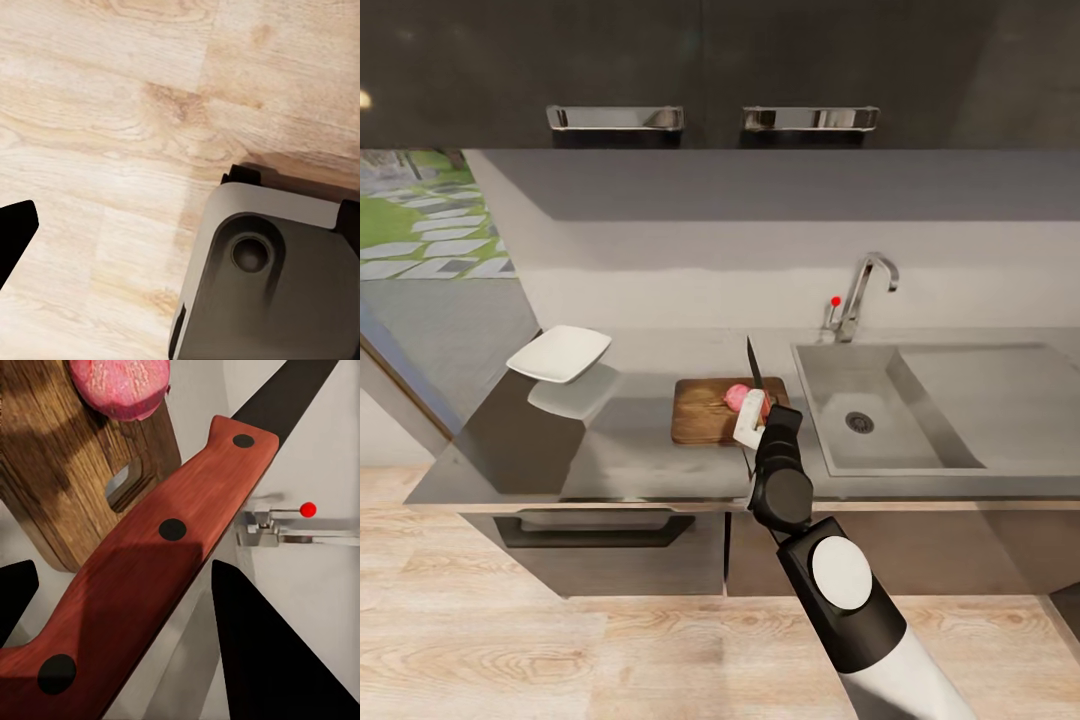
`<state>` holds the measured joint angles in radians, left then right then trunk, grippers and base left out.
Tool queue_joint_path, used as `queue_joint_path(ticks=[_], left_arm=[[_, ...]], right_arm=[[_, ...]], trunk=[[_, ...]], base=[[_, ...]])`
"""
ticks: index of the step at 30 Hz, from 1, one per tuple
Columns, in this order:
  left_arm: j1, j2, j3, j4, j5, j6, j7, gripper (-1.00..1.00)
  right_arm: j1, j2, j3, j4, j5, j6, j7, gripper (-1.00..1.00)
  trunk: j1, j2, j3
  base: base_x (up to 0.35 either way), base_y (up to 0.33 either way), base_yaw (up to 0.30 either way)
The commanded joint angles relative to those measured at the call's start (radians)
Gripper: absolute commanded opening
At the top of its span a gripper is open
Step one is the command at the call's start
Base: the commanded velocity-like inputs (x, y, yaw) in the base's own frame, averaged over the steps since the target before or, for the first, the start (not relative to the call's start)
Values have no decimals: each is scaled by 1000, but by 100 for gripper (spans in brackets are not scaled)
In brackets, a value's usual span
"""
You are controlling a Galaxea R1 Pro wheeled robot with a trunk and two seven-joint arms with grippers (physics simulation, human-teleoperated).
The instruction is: In the kitchen, take the Vidalia onion out of the sink, dice it on the chopping board with the paring knife, put the diced onion into the bowl on the countertop, then place both the paring knife and the chopping board into the sink.
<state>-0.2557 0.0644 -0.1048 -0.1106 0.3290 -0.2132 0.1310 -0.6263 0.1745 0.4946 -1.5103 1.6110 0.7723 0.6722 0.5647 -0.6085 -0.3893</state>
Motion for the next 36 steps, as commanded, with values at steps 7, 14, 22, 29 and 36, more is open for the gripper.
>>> queue_joint_path(ticks=[7, 14, 22, 29, 36], left_arm=[[0, 0, -9, 0, 7, -2, 4, 100], [0, 0, -9, 0, 7, -2, 4, 100], [0, 0, -9, 0, 7, -2, 4, 100], [0, 0, -9, 0, 7, -2, 4, 100], [0, 0, -9, 0, 7, -2, 4, 100]], right_arm=[[-1, 0, 6, 0, 12, 1, 10, -100], [-1, 0, 56, 13, 12, 1, 10, -100], [-1, 0, 68, 48, 12, 1, 10, -100], [-1, 0, 67, 60, 11, 1, 10, -100], [-1, 0, 65, 60, 10, 2, 7, -100]], trunk=[[27, -50, -23], [54, -99, -45], [85, -155, -70], [112, -204, -92], [138, -253, -114]], base=[[0, 0, 0], [0, 0, 0], [0, 0, 0], [0, 0, 0], [0, 0, 0]])
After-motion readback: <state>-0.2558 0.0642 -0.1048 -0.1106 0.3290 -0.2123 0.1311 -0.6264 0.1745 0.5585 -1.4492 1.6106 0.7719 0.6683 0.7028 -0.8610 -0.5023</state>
